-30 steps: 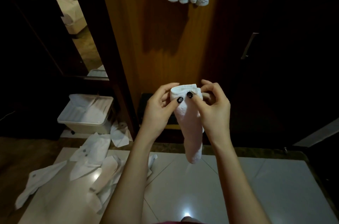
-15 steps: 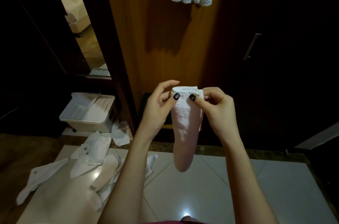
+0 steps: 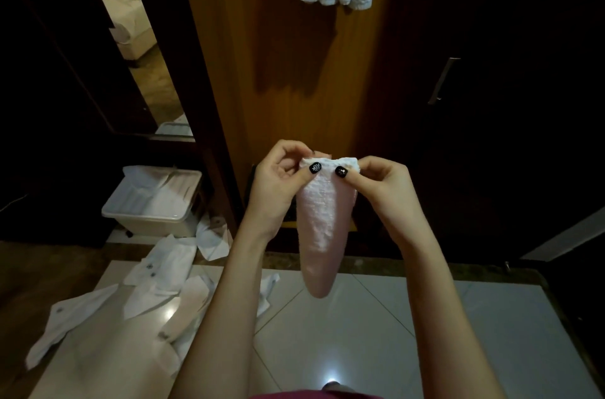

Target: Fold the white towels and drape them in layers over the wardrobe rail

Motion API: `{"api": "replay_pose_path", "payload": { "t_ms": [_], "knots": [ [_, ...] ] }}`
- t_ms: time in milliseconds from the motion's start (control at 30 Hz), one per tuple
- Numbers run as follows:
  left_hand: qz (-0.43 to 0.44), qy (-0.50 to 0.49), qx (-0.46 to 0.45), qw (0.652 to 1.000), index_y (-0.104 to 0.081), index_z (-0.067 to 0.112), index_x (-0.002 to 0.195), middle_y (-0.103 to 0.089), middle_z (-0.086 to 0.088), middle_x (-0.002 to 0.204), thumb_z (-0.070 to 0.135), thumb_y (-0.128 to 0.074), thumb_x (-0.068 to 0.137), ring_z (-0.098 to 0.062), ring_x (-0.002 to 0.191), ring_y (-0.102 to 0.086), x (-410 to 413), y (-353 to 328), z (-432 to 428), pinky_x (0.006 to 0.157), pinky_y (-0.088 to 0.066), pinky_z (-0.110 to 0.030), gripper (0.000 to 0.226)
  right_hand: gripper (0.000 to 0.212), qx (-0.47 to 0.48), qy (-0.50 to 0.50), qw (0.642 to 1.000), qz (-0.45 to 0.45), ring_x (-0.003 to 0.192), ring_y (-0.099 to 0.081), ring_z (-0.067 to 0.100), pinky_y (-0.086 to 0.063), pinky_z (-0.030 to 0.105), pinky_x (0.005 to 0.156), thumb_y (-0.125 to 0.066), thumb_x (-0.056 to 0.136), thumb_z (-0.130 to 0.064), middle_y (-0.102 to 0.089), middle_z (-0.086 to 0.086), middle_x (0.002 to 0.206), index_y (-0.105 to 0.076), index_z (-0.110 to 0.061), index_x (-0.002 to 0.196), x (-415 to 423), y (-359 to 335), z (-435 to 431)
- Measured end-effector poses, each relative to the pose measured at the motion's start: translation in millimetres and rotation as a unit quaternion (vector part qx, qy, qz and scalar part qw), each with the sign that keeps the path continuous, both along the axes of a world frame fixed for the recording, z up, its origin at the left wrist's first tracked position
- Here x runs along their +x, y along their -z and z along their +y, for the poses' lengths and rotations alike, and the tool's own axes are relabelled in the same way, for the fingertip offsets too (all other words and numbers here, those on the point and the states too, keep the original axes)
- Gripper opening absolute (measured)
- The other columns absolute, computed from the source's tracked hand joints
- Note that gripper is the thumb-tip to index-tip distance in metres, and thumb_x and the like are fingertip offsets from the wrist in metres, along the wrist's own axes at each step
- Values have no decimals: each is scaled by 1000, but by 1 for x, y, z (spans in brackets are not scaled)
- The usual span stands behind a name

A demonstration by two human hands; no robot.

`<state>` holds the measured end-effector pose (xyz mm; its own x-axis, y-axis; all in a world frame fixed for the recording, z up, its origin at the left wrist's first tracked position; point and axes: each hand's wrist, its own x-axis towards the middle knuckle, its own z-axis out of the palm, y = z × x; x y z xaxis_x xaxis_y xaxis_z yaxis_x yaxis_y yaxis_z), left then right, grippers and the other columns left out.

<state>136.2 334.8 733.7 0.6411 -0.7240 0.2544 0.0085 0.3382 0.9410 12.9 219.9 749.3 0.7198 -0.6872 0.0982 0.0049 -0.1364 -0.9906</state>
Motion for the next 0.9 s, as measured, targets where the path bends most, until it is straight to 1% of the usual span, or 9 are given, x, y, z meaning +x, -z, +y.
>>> {"api": "replay_pose_path", "payload": {
  "t_ms": [100, 233, 333, 400, 500, 600, 667, 800, 900],
  "knots": [
    [-2, -11, 1, 1000, -58, 10, 105, -72, -8, 107, -1, -62, 89, -22, 107, -66, -2, -4, -3, 92, -53, -34, 20, 13, 2, 28, 1000, -11, 79, -70, 22, -55, 37, 74, -75, 82, -12, -73, 17, 83, -72, 0, 78, 4, -1, 1],
    [-186, -76, 77, 977, -69, 14, 99, -70, 2, 102, 5, -66, 88, -11, 102, -64, 4, -8, -2, 90, -49, -24, 14, 7, -14, 41, 998, -38, 91, -71, 17, -58, 33, 82, -74, 82, -9, -75, 4, 91, -76, -5, 88, 2, -4, 2],
    [-247, -75, 120, 959, -71, 13, 93, -70, 7, 92, 9, -70, 86, -5, 94, -64, 7, -14, 0, 84, -49, -17, 8, 7, -59, 55, 996, -38, 93, -69, 8, -56, 27, 82, -73, 83, -10, -74, -5, 94, -76, -15, 86, -1, -5, 3],
    [-268, -63, 149, 950, -70, 15, 93, -70, 9, 92, 13, -72, 85, -4, 93, -64, 5, -15, -2, 80, -51, -18, 9, 11, -82, 62, 994, -42, 94, -67, 6, -55, 27, 83, -74, 83, -11, -73, -9, 94, -75, -22, 83, -1, -5, 3],
    [-240, -80, 138, 958, -72, 14, 94, -70, 5, 90, 10, -72, 85, -5, 89, -65, 1, -14, -7, 75, -52, -18, 10, 14, -84, 76, 992, -47, 96, -67, 5, -55, 26, 83, -74, 83, -12, -72, -11, 96, -74, -26, 80, -1, -5, 4],
    [-143, -61, 90, 984, -71, 15, 91, -72, 2, 90, 2, -71, 83, -8, 89, -68, -3, -13, -9, 75, -51, -17, 15, 7, -57, 54, 996, -34, 98, -67, 5, -55, 21, 81, -71, 85, -13, -73, -9, 99, -76, -18, 85, -5, -9, 0],
    [-112, -48, 74, 990, -70, 16, 91, -72, 2, 92, -1, -71, 83, -9, 91, -69, -5, -13, -8, 77, -52, -18, 19, 7, -53, 33, 998, -20, 96, -69, 9, -57, 25, 83, -70, 87, -14, -75, -4, 94, -77, -15, 90, -8, -9, -2],
    [-102, -10, 72, 992, -68, 14, 90, -70, 5, 89, -4, -69, 83, -4, 88, -67, -4, -18, -7, 76, -51, -17, 19, 9, -42, 26, 998, -38, 96, -70, 12, -56, 26, 82, -70, 87, -12, -76, -1, 96, -75, -6, 91, -11, -11, -3],
    [-100, 7, 60, 993, -66, 13, 90, -68, 8, 87, -4, -67, 84, -3, 87, -65, -5, -21, -5, 77, -51, -18, 18, 9, -30, 16, 998, -44, 86, -72, 15, -56, 24, 74, -71, 86, -14, -75, 4, 88, -75, -6, 86, -12, -14, -3]
  ]
}}
